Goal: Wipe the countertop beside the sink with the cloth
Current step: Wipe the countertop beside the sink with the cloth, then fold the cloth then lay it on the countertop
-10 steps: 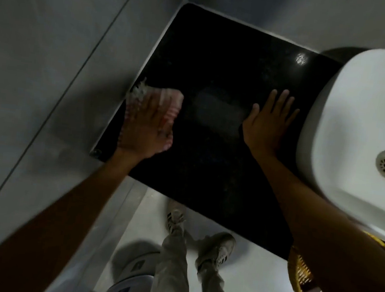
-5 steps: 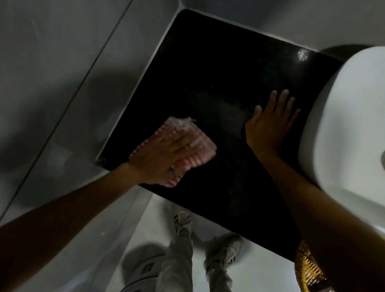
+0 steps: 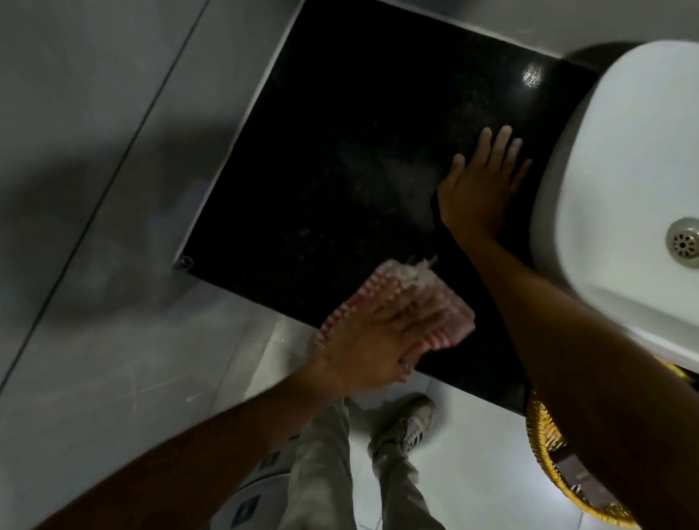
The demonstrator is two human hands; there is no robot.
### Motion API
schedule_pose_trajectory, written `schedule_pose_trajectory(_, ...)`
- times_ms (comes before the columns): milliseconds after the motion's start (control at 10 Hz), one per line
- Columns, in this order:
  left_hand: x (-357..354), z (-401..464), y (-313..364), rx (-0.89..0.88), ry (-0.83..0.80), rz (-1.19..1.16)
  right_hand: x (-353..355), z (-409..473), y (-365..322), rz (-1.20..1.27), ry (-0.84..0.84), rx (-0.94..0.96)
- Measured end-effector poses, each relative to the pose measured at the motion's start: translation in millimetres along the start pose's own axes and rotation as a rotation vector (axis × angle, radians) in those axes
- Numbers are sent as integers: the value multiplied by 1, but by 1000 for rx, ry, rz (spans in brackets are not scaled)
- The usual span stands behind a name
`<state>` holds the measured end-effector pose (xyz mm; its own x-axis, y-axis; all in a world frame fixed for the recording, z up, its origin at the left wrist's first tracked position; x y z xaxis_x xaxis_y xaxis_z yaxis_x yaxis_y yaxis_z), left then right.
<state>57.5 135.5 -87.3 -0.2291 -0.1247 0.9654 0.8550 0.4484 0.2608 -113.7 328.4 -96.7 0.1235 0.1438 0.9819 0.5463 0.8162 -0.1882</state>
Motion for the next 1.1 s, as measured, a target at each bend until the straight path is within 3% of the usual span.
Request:
schedule_pose_trajectory(100, 5, -38, 9, -140, -151, -79, 7, -6, 5, 38, -105, 16)
schedule_pose_trajectory(200, 17, -65, 7, -120, -390, -211, 17, -26, 5, 152, -206, 40)
schedule_pose_trajectory(300, 48, -73, -5, 169, -513, -974, 41, -87, -4, 715, -399, 51)
schedule_pose_trajectory(400, 69, -59, -32, 478, -443, -1318, 58, -139, -18, 1103, -819, -4)
schedule_pose_trajectory(500, 98, -29, -79, 1175, -10, -2281, 74, -178, -18, 1334, -1190, -180)
schedule_pose_trajectory(600, 97, 1, -116, 1253, 41, -2209, 77, -154, -15, 1240, -1015, -231)
schedule_pose_trajectory(700, 118, 53, -171, 1208, -98, -2243, 74, -89, -12, 1149, -680, -381)
schedule_pose_trajectory(900, 128, 130, -258, 1124, 80, -1913, 43, -3, -38, 1192, -534, -558)
schedule_pose_trajectory(1000, 127, 137, -270, 1135, 140, -1742, 32, 9, -45, 1100, -505, -569)
schedule_pose_trajectory(1100, 142, 124, -276, 1111, 379, -1455, 52, 6, -37, 751, -416, -470)
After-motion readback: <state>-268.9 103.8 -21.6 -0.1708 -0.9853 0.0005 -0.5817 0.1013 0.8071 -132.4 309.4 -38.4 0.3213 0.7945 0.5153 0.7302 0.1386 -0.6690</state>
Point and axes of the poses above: each hand's wrist, its own z-axis towards the middle knuckle, its own x-axis out of the back of the hand, y = z × x, the point moved 7 cm from there along z, towards the middle knuckle, and after that the axes turned 4 degrees about -z, right-handed, at the moved point
